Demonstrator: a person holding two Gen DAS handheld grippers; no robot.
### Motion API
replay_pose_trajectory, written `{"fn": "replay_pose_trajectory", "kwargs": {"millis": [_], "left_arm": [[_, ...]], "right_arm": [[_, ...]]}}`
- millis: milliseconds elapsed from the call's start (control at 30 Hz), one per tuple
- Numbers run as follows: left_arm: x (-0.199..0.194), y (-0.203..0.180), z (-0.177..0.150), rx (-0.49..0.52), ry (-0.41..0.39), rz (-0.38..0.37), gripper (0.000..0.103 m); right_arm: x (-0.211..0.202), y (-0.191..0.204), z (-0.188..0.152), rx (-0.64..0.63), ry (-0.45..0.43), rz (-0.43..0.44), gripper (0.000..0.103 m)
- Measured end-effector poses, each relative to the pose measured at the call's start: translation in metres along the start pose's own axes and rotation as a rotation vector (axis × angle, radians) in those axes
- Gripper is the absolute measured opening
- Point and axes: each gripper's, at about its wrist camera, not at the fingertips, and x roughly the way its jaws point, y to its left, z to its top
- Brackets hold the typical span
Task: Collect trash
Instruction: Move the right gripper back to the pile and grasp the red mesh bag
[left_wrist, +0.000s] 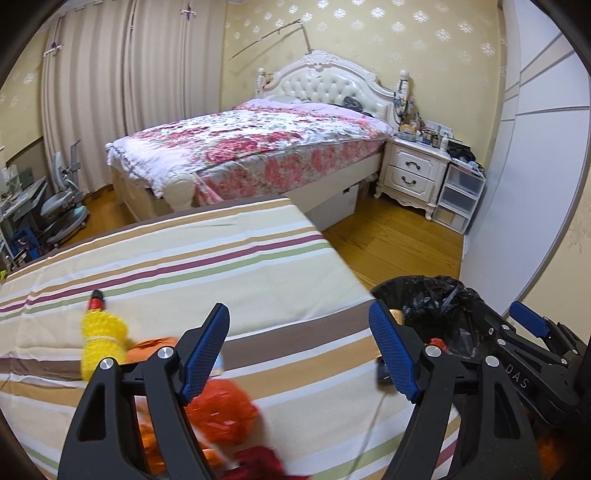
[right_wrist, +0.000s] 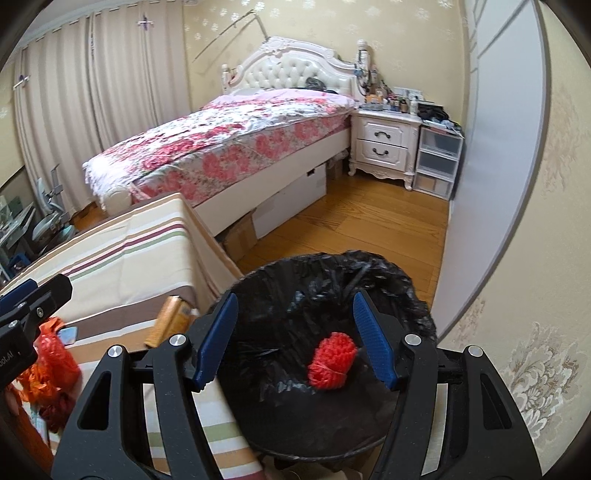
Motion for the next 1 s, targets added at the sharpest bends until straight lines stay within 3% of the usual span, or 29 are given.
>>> {"fn": "replay_pose_trajectory", "kwargs": {"millis": [533,1000], "left_arm": [[-0.049,0.104,-0.045,-0.118,0.023,0.215,0.060],[-0.069,0.155,-0.077,-0.205,0.041,0.281,0.059]], "right_arm": [[-0.029,0.100,-0.018,-0.169,0.016,0.205,0.063],[-0.033,0.176,-0.041,-0.307,0.079,0.348,0.062]]}}
